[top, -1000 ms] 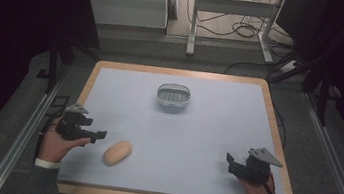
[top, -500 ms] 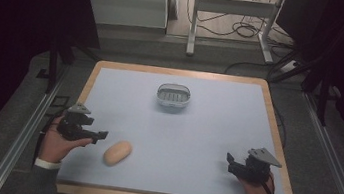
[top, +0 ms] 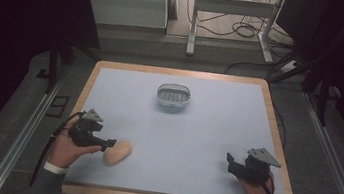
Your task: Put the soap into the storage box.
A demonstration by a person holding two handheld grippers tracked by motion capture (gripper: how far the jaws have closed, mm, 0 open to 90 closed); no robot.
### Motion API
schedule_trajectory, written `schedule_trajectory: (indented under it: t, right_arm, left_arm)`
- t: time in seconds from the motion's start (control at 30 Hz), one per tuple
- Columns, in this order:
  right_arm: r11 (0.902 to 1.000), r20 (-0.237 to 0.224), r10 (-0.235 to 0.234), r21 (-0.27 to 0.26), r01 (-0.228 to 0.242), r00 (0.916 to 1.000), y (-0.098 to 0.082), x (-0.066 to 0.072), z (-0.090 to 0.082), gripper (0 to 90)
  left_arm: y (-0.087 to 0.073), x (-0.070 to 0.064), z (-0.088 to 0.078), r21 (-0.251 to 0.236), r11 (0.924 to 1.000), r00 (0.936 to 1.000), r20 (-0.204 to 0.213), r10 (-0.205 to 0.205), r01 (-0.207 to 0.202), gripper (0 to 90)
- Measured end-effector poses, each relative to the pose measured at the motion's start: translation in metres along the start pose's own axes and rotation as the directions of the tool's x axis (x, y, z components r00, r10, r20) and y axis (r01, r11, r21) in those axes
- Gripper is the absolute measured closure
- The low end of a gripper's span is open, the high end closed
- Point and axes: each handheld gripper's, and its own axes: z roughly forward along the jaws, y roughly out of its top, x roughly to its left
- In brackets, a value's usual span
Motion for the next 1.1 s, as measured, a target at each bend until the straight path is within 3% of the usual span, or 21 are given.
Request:
schedule_trajectory:
  t: [0.27,1.1]
  right_arm:
    - [1.0,-0.001,0.003,0.0,-0.003,1.0,0.0,-0.001,0.0,10.9]
    - [0.9999,-0.007,0.017,-0.001,-0.017,0.9998,0.0,-0.002,0.0,10.9]
  left_arm:
    - [-0.003,-0.012,0.008,0.045,0.9983,0.9992,0.019,0.035,-0.036,19.5]
    - [-0.006,-0.03,0.041,0.143,0.9885,0.9986,0.029,0.045,-0.049,23.3]
